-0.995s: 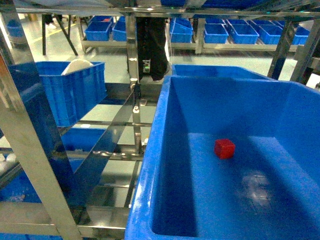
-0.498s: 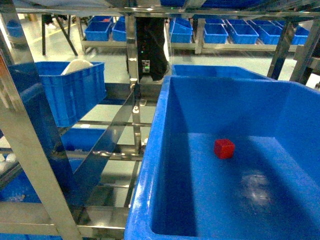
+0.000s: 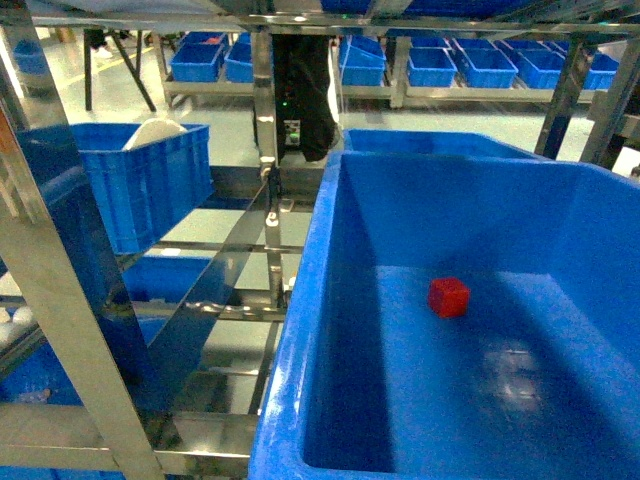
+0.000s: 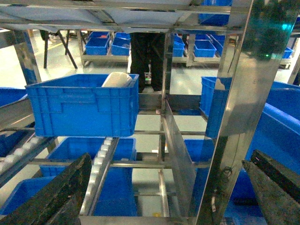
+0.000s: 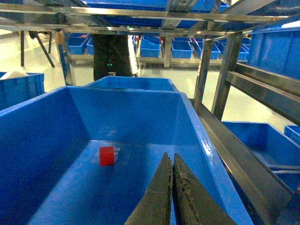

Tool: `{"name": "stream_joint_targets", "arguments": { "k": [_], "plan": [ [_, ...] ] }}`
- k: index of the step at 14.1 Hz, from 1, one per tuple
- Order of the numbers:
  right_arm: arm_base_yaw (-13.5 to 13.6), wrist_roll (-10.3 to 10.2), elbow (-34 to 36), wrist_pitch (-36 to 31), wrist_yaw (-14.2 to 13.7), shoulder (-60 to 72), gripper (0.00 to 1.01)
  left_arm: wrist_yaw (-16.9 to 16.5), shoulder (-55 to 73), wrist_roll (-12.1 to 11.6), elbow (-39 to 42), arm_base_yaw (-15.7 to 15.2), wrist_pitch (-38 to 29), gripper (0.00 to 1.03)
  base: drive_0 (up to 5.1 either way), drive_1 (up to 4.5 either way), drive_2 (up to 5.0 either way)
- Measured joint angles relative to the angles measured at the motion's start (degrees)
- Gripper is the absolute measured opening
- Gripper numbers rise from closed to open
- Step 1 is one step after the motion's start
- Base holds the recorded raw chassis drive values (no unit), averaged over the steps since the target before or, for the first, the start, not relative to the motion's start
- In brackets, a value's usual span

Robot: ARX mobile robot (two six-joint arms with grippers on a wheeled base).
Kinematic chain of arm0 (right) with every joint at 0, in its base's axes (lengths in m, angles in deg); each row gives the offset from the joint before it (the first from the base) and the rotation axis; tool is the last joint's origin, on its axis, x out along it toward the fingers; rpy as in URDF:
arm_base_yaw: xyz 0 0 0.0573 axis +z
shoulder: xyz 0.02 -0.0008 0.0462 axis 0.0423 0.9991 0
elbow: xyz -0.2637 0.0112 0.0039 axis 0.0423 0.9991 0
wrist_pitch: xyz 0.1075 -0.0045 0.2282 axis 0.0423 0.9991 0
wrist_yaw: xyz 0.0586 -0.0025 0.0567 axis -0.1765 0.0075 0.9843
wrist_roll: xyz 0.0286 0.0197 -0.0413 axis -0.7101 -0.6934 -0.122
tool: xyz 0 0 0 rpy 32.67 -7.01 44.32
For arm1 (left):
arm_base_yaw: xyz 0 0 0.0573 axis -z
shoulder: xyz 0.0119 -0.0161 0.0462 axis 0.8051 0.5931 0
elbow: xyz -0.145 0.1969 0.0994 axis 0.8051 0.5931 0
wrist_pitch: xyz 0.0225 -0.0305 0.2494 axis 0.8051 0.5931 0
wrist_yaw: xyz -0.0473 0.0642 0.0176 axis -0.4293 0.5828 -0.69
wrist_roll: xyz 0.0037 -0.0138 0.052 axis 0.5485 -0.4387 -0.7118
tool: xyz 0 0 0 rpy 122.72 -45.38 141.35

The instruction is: Place magnetic block on left shelf second layer

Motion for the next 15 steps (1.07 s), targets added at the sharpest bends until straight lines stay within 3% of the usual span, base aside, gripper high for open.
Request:
{"name": "stream_joint_targets", "arguments": {
  "k": [4, 6, 9, 11, 12, 15],
  "plan": [
    [0.00, 0.00, 0.00, 3.80, 0.00, -3.69, 0.02, 0.00, 0.00, 0.00, 0.00, 0.00, 0.00, 0.98, 0.0, 0.00, 0.0],
    [0.00, 0.00, -0.02, 13.73, -0.04, -11.80, 0.02, 0.11, 0.00, 0.00, 0.00, 0.00, 0.02, 0.98, 0.0, 0.00, 0.0],
    [0.00, 0.00, -0.04, 13.55, 0.00, -12.98, 0.02, -0.04, 0.00, 0.00, 0.00, 0.00, -0.02, 0.98, 0.0, 0.00, 0.0],
    [0.00, 0.00, -0.04, 13.46, 0.00, -13.00, 0.20, 0.02, 0.00, 0.00, 0.00, 0.00, -0.02, 0.98, 0.0, 0.00, 0.0],
    [0.00, 0.00, -0.04, 13.44, 0.00, -13.00, 0.34, 0.00, 0.00, 0.00, 0.00, 0.00, 0.00, 0.98, 0.0, 0.00, 0.0],
    [0.00, 0.00, -0.04, 13.46, 0.00, -13.00, 0.65, 0.00, 0.00, 0.00, 0.00, 0.00, -0.02, 0.98, 0.0, 0.00, 0.0]
  ]
}}
